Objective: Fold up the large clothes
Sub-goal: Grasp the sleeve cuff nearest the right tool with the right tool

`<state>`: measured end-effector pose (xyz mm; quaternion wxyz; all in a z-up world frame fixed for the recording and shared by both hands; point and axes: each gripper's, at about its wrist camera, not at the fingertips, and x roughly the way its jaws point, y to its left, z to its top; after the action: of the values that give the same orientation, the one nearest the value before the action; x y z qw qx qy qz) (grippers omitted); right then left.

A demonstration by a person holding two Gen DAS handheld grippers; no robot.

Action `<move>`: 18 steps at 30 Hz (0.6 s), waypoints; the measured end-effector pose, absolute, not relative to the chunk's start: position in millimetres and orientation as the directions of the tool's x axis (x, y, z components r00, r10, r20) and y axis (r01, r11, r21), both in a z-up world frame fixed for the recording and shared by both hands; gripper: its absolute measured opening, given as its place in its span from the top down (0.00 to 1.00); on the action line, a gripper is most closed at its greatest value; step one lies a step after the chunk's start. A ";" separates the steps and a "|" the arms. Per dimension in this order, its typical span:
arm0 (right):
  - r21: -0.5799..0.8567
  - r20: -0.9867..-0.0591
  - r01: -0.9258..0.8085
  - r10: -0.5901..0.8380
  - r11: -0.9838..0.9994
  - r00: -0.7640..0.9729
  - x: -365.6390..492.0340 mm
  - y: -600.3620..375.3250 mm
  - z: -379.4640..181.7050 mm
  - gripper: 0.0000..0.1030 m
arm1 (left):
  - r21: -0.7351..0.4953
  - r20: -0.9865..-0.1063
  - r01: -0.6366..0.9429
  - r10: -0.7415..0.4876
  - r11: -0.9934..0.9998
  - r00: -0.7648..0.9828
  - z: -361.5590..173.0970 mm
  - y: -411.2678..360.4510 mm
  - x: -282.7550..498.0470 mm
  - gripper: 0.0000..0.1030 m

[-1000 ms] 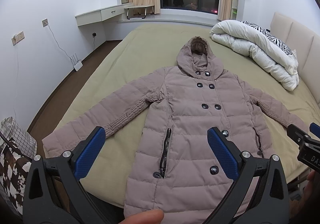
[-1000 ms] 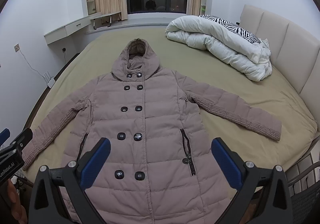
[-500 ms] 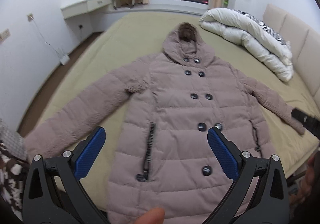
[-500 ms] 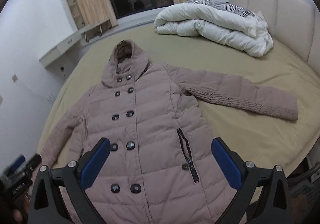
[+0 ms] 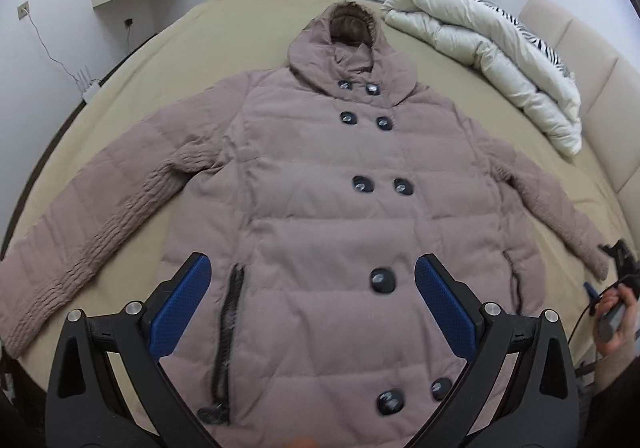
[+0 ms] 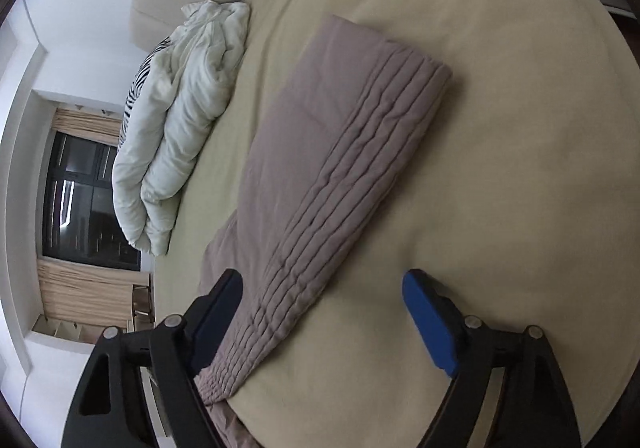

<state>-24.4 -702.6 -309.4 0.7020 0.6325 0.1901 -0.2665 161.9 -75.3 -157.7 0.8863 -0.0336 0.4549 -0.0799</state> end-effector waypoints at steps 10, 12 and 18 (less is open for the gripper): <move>0.723 -0.637 0.667 -0.201 0.179 0.744 6.2 -736.9 -297.6 0.78 | -0.414 -0.771 0.085 -0.398 0.906 0.496 -176.0 -66.4 198.6 0.05; 0.697 -0.621 0.654 -0.209 0.293 0.756 33.3 -728.1 -270.5 0.83 | -0.443 -0.763 0.079 -0.422 0.893 0.490 -180.0 -61.8 204.3 0.10; 0.608 -0.503 0.399 -0.056 0.686 0.862 124.5 -623.4 -174.2 0.86 | -0.541 -0.708 0.032 -0.475 0.841 0.523 -184.5 -32.5 220.9 0.10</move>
<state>124.5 -623.4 -174.2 0.8892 0.3750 0.2289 -0.1279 220.9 -32.5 -184.5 0.8393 -0.2386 0.4646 -0.1511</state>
